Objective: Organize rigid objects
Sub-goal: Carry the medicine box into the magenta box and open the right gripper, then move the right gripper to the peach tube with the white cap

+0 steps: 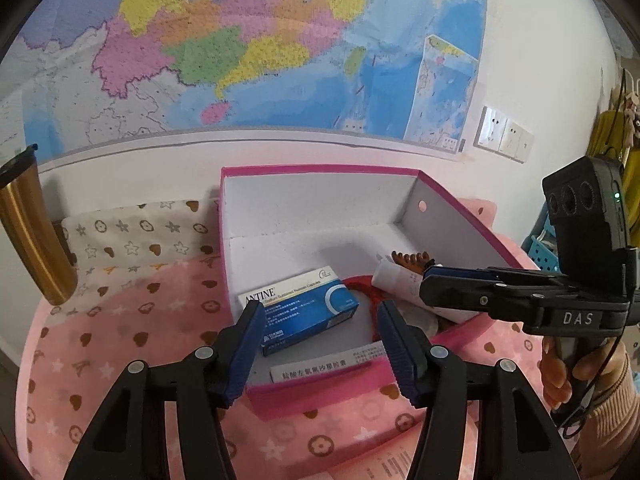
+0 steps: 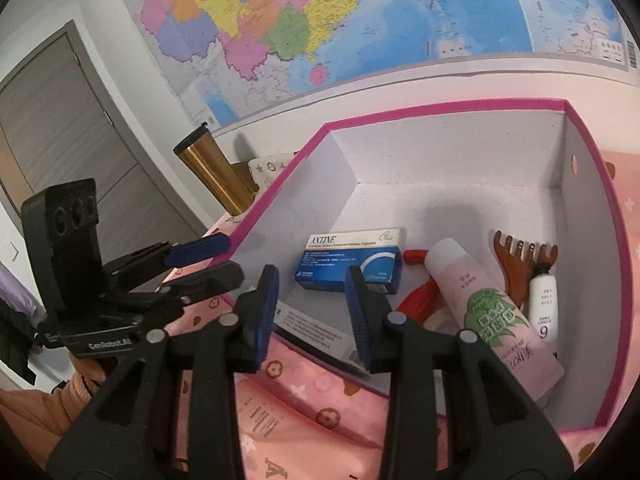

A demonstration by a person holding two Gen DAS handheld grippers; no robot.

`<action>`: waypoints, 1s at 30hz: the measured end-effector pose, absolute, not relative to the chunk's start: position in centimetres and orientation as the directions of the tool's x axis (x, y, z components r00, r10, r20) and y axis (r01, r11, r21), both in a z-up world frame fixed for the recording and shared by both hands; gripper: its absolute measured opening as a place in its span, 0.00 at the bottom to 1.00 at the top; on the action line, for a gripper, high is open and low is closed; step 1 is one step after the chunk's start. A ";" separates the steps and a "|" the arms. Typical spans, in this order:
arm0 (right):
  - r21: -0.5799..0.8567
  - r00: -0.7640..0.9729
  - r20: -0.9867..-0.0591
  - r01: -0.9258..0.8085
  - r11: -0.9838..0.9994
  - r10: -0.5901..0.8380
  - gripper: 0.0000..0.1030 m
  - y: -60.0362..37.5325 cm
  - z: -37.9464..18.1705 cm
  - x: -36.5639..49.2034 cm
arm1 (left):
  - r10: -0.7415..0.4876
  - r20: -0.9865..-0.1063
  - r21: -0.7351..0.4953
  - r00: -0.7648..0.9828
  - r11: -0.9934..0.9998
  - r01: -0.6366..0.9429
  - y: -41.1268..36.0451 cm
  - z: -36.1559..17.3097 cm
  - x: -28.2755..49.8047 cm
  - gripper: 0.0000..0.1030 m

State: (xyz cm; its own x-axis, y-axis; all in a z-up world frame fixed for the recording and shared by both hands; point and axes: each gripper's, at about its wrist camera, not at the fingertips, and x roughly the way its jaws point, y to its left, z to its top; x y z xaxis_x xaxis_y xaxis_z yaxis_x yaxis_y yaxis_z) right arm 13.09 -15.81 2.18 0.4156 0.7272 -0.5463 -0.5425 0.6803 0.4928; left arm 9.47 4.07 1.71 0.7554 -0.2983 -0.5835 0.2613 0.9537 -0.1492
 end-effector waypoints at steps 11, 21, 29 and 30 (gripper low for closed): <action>0.481 0.432 -0.530 -0.555 0.679 0.729 0.44 -18.4 3.0 9.0 | -0.320 -0.538 -0.160 0.780 0.947 0.278 4.5 2.3 5.0 0.67; 0.508 0.415 -0.572 -0.498 0.703 0.707 0.52 -20.5 0.1 5.2 | -0.340 -0.601 -0.213 0.723 0.940 0.266 4.2 -1.1 2.5 0.67; 0.531 0.385 -0.638 -0.408 0.742 0.668 0.52 -21.9 -3.7 3.3 | -0.341 -0.642 -0.247 0.687 0.940 0.236 4.4 -3.4 1.7 0.67; 0.534 0.380 -0.643 -0.401 0.745 0.665 0.52 -21.9 -4.0 3.1 | -0.344 -0.647 -0.257 0.681 0.939 0.231 4.4 -3.7 1.6 0.67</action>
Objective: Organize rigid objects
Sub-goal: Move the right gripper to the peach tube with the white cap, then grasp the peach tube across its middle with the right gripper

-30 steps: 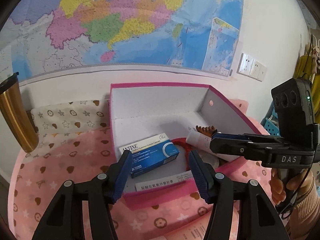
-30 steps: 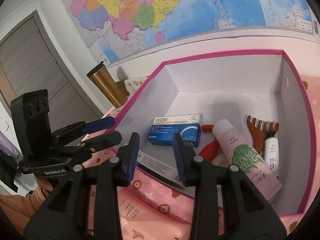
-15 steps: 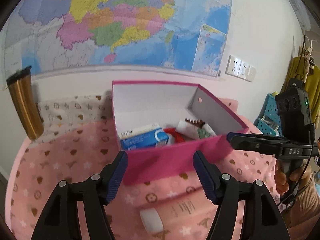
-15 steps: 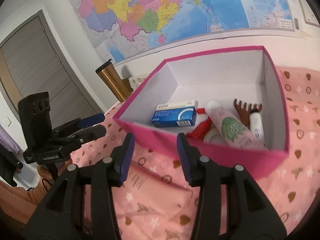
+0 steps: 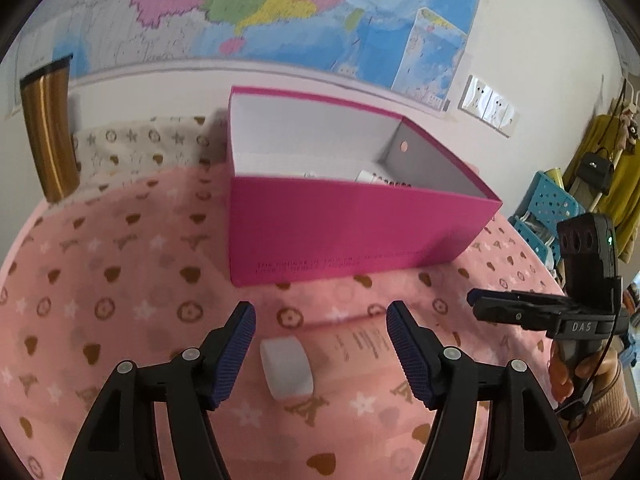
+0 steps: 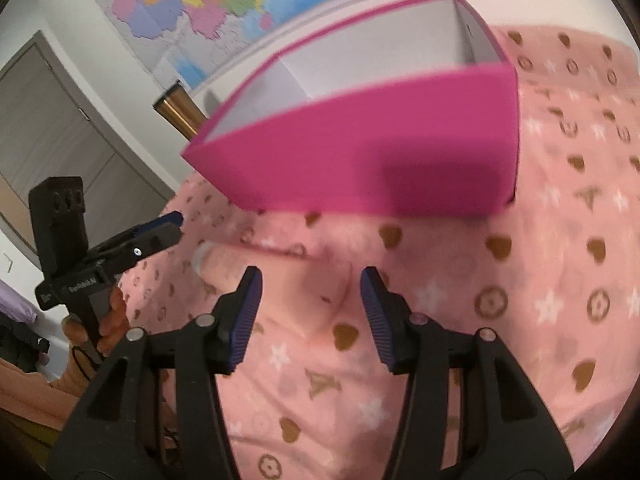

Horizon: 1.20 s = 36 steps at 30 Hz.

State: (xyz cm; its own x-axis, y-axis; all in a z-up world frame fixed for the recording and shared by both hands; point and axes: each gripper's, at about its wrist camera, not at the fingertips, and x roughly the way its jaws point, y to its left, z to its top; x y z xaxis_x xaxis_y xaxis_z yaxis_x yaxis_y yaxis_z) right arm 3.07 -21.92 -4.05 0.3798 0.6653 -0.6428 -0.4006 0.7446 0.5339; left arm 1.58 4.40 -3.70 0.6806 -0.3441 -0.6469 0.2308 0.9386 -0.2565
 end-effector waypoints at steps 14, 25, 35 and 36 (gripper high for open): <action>0.564 0.332 -0.665 -0.364 0.741 0.669 0.52 -20.4 -6.1 2.5 | -0.355 -0.682 -0.290 0.640 0.934 0.209 4.1 -5.6 1.0 0.67; 0.561 0.336 -0.665 -0.366 0.743 0.667 0.52 -20.1 -6.2 2.7 | -0.359 -0.703 -0.309 0.614 0.932 0.190 4.3 -6.7 1.5 0.67; 0.544 0.338 -0.672 -0.377 0.749 0.658 0.52 -19.6 -6.1 2.8 | -0.359 -0.704 -0.305 0.612 0.932 0.196 4.0 -6.6 1.5 0.67; 0.546 0.338 -0.672 -0.376 0.749 0.659 0.52 -19.7 -6.1 2.8 | -0.356 -0.706 -0.303 0.613 0.933 0.194 4.0 -6.6 1.5 0.67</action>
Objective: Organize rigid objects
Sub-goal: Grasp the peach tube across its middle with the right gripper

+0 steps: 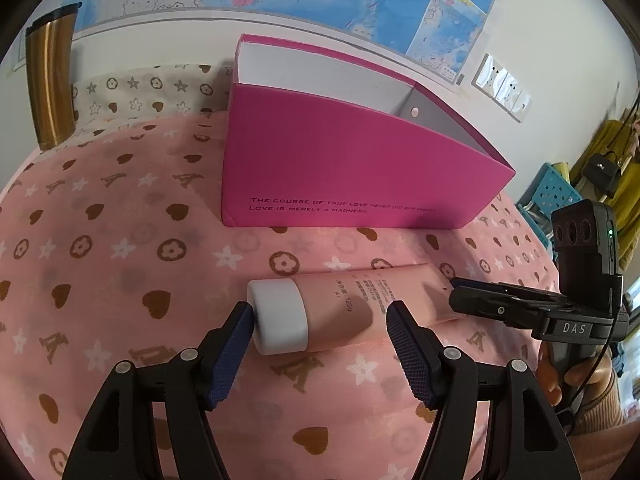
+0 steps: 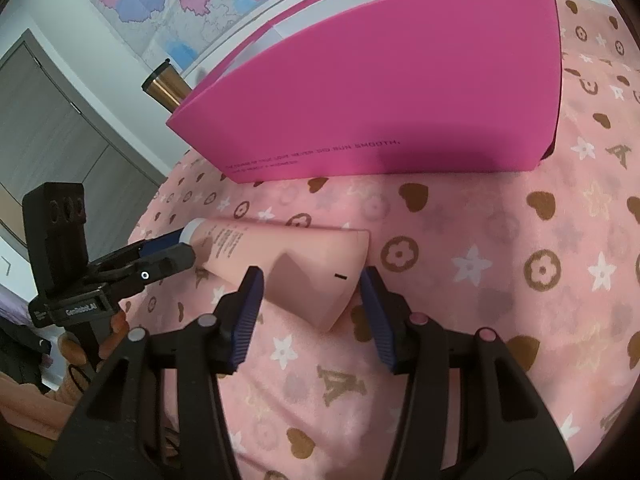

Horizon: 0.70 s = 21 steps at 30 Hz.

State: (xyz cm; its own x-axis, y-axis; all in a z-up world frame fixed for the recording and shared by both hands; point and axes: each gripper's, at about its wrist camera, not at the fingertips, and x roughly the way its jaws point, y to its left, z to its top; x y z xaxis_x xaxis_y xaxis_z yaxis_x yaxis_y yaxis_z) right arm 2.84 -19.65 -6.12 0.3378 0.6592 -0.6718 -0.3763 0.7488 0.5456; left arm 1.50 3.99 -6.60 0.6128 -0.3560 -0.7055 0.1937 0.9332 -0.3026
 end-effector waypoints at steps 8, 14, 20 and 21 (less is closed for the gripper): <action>0.546 0.337 -0.675 -0.371 0.751 0.657 0.52 -19.7 -6.0 2.9 | -0.348 -0.705 -0.298 0.618 0.936 0.187 3.6 -6.5 1.5 0.71; 0.548 0.341 -0.672 -0.369 0.751 0.658 0.52 -19.7 -6.0 2.9 | -0.337 -0.703 -0.283 0.626 0.940 0.188 3.3 -6.2 1.3 0.71; 0.542 0.358 -0.664 -0.374 0.752 0.656 0.52 -20.0 -5.5 2.8 | -0.342 -0.699 -0.284 0.628 0.939 0.195 3.0 -6.0 1.0 0.71; 0.541 0.361 -0.664 -0.373 0.754 0.655 0.52 -20.1 -5.4 2.7 | -0.341 -0.699 -0.282 0.629 0.939 0.196 2.9 -5.9 0.9 0.71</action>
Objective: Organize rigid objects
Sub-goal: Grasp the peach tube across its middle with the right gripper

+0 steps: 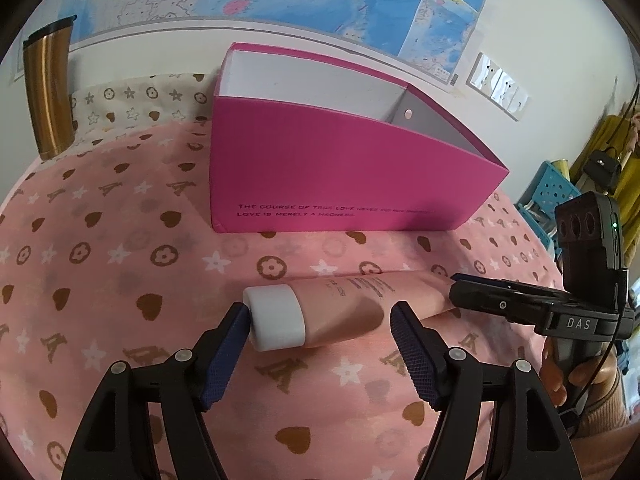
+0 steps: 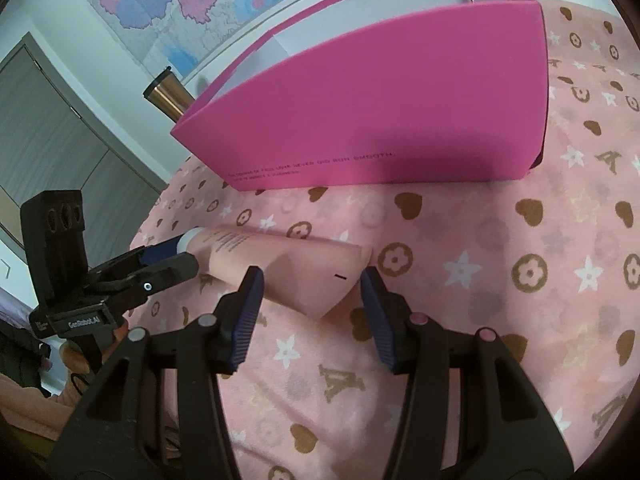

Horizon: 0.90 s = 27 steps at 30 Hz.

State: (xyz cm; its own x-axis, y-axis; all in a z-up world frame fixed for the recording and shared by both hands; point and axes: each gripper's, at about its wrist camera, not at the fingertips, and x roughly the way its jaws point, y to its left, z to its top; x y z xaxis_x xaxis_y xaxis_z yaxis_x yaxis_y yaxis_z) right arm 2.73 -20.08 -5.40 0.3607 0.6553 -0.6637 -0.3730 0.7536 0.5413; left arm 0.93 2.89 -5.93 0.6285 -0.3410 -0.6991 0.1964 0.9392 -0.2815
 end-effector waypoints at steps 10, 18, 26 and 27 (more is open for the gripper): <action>0.529 0.367 -0.676 -0.363 0.767 0.639 0.52 -20.5 -5.4 2.7 | -0.358 -0.712 -0.283 0.604 0.934 0.220 2.1 -6.4 0.9 0.71; 0.522 0.363 -0.686 -0.358 0.774 0.631 0.52 -20.6 -6.0 2.8 | -0.356 -0.711 -0.280 0.606 0.934 0.220 2.2 -6.5 0.6 0.70; 0.504 0.383 -0.690 -0.356 0.787 0.615 0.52 -20.5 -5.9 2.5 | -0.335 -0.716 -0.259 0.612 0.942 0.213 1.8 -6.3 0.6 0.69; 0.504 0.382 -0.690 -0.356 0.787 0.615 0.52 -20.5 -5.9 2.5 | -0.338 -0.714 -0.260 0.614 0.941 0.216 1.8 -6.2 0.6 0.69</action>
State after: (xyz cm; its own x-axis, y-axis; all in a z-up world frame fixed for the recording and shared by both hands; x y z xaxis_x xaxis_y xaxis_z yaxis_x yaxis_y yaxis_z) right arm 2.51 -20.51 -5.90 0.3823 0.6149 -0.6897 -0.3557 0.7868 0.5044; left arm 0.57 1.76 -6.21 0.6137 -0.3376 -0.7137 0.2155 0.9413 -0.2600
